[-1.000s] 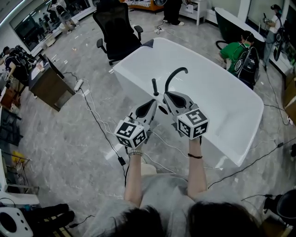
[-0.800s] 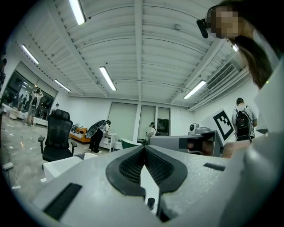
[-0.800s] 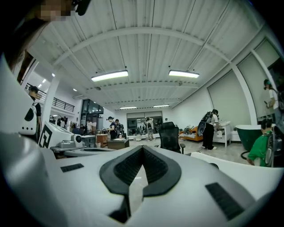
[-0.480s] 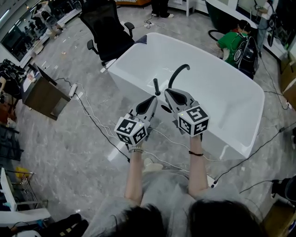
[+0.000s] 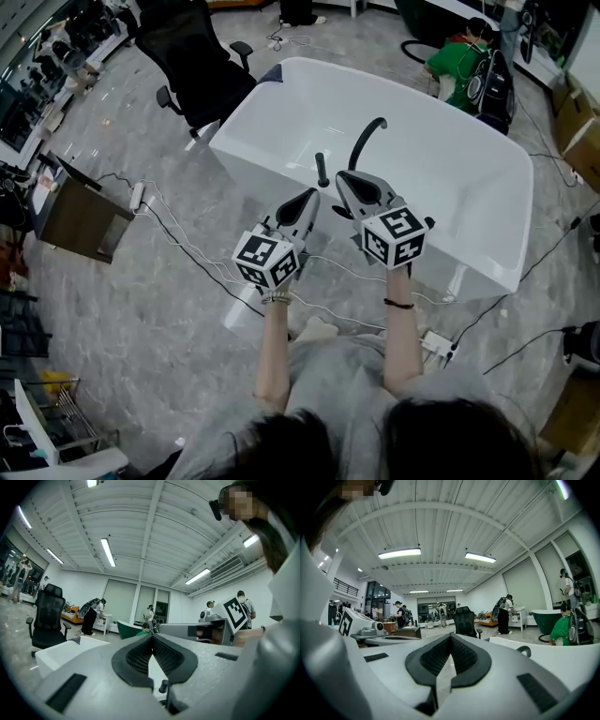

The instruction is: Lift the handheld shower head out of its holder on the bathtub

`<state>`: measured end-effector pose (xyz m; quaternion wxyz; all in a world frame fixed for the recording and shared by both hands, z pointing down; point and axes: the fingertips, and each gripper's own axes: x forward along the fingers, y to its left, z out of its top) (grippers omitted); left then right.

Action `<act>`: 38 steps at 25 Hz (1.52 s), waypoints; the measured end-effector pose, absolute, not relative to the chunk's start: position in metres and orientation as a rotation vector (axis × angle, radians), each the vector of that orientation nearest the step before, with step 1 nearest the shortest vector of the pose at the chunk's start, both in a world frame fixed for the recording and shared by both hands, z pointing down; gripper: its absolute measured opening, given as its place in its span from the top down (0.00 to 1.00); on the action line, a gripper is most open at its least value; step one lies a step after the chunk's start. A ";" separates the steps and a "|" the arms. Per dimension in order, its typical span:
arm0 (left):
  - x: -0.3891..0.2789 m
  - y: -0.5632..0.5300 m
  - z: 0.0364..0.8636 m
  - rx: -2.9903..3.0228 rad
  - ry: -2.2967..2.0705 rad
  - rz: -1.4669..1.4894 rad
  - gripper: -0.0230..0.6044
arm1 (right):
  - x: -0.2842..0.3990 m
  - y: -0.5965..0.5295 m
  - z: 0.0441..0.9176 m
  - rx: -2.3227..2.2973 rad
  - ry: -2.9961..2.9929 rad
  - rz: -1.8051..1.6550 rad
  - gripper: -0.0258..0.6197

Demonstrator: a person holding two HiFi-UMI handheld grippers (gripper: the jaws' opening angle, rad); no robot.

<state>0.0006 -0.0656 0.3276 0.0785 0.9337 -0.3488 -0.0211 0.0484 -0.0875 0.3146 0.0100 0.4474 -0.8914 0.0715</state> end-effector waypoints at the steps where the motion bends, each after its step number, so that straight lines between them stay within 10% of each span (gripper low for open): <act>1: -0.002 -0.066 0.330 2.798 -1.027 -0.062 0.96 | 0.047 -0.089 0.317 1.418 -2.772 0.232 0.96; 38: -0.044 -0.222 0.354 2.795 -0.915 -0.053 0.96 | 0.011 -0.259 0.350 1.592 -2.661 0.289 0.96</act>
